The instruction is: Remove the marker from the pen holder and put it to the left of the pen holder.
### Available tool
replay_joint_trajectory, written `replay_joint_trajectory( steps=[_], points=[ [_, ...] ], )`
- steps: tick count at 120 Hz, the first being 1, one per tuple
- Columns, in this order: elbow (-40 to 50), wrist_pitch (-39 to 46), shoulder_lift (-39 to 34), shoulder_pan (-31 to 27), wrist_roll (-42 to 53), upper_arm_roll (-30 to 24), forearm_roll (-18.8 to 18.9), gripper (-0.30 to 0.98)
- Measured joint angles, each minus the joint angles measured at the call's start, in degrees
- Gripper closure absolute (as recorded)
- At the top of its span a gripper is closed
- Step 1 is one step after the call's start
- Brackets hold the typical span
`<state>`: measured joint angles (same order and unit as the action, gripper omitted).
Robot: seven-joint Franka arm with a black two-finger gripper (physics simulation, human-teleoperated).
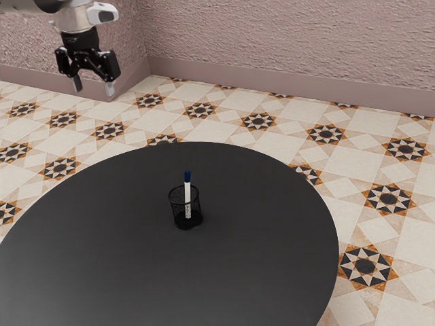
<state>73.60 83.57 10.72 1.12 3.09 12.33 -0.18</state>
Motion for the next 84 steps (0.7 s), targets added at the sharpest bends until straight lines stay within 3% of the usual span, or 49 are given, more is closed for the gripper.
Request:
replay_joint_trajectory(
  steps=[25,53,84],
  points=[
    [-1.1,-0.6,1.0,0.6,0.9,-0.6,-0.5,0.02],
    [-1.1,3.9,14.4,1.5,1.5,-1.5,-2.6,0.02],
    [-0.8,8.3,22.1,2.9,1.3,-2.0,-7.1,0.02]
  ],
)
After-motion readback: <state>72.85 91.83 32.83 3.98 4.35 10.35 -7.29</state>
